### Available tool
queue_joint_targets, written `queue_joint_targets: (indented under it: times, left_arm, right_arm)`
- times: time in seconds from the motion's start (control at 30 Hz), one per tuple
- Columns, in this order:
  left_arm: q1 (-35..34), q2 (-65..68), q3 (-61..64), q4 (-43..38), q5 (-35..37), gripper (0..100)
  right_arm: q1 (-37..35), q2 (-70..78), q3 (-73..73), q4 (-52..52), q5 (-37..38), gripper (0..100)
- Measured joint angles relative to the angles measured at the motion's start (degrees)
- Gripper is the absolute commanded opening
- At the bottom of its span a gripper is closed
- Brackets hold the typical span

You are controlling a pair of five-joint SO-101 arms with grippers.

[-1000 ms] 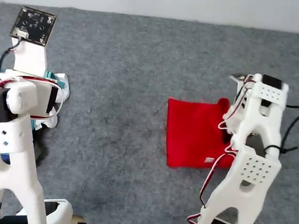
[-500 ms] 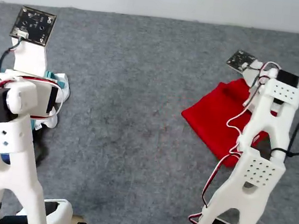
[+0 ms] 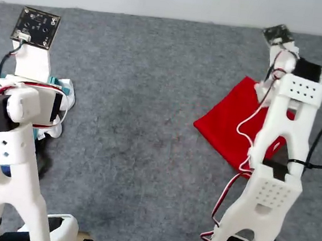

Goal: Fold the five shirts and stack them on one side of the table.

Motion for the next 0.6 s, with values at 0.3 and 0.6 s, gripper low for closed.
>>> queue_joint_targets:
  times: [0.3, 0.6]
  left_arm:
    - [0.00, 0.00, 0.00, 0.00, 0.00, 2]
    - [0.00, 0.00, 0.00, 0.00, 0.00, 2]
  right_arm:
    - [-1.67, -0.26, -0.18, 10.29, -37.71, 47.0]
    - [-1.67, 14.51, -0.18, 5.36, -50.99, 50.4]
